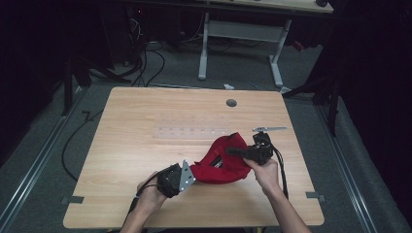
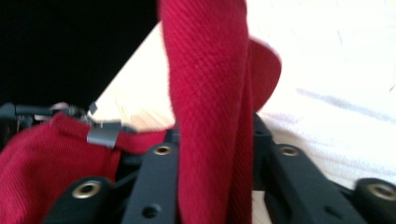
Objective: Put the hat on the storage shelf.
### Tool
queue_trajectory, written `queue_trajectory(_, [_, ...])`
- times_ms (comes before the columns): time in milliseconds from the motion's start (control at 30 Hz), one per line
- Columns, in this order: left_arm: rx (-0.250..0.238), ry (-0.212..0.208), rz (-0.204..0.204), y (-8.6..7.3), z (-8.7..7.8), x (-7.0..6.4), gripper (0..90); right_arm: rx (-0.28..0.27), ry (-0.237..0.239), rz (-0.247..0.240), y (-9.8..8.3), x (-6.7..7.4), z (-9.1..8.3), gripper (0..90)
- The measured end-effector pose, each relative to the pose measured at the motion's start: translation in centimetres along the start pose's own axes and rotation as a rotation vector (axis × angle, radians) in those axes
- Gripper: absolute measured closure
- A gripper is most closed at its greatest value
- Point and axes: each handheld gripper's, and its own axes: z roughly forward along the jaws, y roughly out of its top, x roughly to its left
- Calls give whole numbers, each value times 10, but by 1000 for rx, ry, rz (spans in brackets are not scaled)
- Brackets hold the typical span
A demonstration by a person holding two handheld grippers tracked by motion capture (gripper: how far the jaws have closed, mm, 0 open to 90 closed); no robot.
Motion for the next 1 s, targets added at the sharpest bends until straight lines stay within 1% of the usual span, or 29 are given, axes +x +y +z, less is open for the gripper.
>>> queue_trajectory(33, [7, -18, 0, 1, -2, -1, 832, -14, 3, 1, 1, 0, -2, 659])
queue_trajectory(100, [22, -31, -3, 1, -5, -4, 854, -47, 13, 11, 4, 0, -5, 589])
queue_trajectory(133, [27, -44, -8, 2, -7, -5, 857, -65, 18, 16, 6, -1, -8, 560])
queue_trajectory(200, [21, -55, -11, 5, -11, -5, 860, -100, 8, 7, 10, 1, -12, 510])
queue_trajectory(233, [21, -55, -11, 6, -13, -5, 860, -117, 2, 2, 12, 1, -14, 492])
queue_trajectory(300, [24, -51, -12, 8, -15, -2, 861, -155, 1, 7, 14, 1, -20, 465])
queue_trajectory(333, [26, -49, -18, 8, -16, -1, 861, -169, -5, 9, 15, 1, -23, 455])
queue_trajectory(367, [31, -48, -31, 8, -17, 1, 862, -195, -16, 9, 16, 1, -28, 448])
queue_trajectory(433, [22, -33, -53, 10, -20, 6, 863, -247, -33, 14, 17, 0, -38, 439])
queue_trajectory(467, [18, -31, -59, 11, -21, 8, 863, -260, -36, 18, 17, -1, -42, 432])
queue_trajectory(567, [-1, -26, -94, 14, -24, 12, 863, -264, -43, 15, 17, -3, -46, 420])
queue_trajectory(633, [3, -20, -103, 13, -24, 14, 863, -267, -53, 17, 14, -5, -46, 406])
queue_trajectory(667, [-3, -19, -120, 13, -24, 16, 863, -270, -59, 9, 12, -6, -46, 408])
queue_trajectory(700, [-9, -13, -130, 12, -25, 18, 863, -270, -69, 18, 10, -8, -46, 407])
queue_trajectory(800, [-18, 3, -151, 13, -28, 24, 863, -298, -69, 41, 4, -16, -48, 391])
queue_trajectory(833, [-23, 8, -155, 14, -28, 26, 863, -300, -78, 42, 2, -18, -48, 386])
queue_trajectory(900, [-33, 17, -167, 15, -29, 28, 863, -284, -109, 26, -1, -20, -46, 382])
queue_trajectory(933, [-40, 20, -175, 16, -29, 29, 863, -257, -137, 16, -3, -21, -42, 379])
queue_trajectory(967, [-40, 20, -178, 17, -29, 30, 863, -248, -153, 2, -6, -22, -39, 378])
queue_trajectory(1000, [-47, 23, -190, 18, -29, 31, 863, -238, -166, 2, -9, -23, -36, 377])
